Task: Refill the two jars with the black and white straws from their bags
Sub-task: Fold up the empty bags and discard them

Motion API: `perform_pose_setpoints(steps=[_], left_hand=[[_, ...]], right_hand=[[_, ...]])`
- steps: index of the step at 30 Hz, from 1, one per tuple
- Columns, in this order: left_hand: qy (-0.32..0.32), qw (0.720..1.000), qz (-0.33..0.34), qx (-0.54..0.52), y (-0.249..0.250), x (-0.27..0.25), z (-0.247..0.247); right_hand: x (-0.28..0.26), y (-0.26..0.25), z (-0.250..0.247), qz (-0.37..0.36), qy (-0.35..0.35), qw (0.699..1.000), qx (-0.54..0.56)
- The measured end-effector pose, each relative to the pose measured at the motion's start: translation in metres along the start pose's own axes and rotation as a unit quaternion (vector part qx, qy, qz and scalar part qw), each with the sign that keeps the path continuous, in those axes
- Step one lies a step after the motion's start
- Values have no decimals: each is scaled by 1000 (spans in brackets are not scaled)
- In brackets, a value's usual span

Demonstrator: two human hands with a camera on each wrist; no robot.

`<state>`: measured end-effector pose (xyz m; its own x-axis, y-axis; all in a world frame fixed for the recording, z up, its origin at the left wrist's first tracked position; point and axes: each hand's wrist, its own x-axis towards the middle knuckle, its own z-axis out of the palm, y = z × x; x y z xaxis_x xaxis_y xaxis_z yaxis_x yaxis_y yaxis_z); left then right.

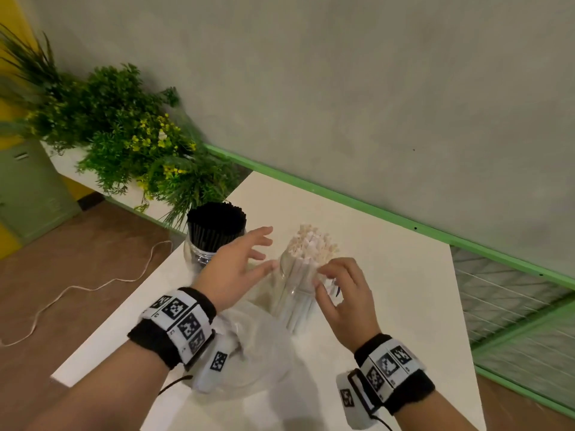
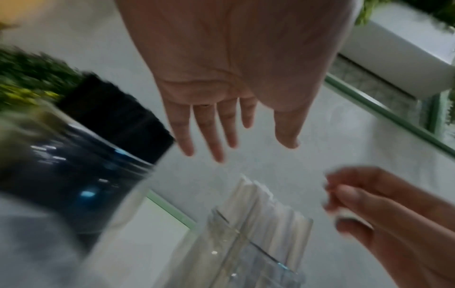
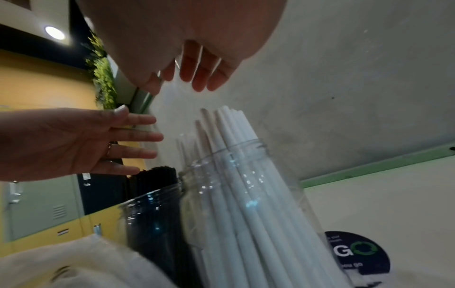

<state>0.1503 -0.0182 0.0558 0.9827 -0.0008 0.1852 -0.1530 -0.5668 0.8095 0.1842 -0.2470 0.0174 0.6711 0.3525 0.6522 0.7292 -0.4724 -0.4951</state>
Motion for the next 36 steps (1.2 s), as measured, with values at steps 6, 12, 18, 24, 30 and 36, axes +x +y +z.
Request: perform_pose_setpoints(steps=[6, 12, 18, 24, 30, 36], left_hand=[[174, 971, -67, 151, -43, -74, -56], [-4, 936, -352, -21, -76, -107, -74], [4, 939, -321, -121, -97, -111, -78], [-23, 958, -252, -137, -88, -110, -86], [-33, 930, -251, -266, -70, -102, -100], [-58, 887, -256, -380, -60, -94, -109]], right_hand=[[-54, -3, 9, 211, -284, 935, -9], [-81, -20, 45, 547, -264, 780, 151], [-92, -43, 63, 544, -155, 811, 149], [-96, -71, 60, 465, -149, 872, 19], [-96, -85, 47, 439, -63, 895, 43], [-88, -99, 35, 455, 28, 877, 152]])
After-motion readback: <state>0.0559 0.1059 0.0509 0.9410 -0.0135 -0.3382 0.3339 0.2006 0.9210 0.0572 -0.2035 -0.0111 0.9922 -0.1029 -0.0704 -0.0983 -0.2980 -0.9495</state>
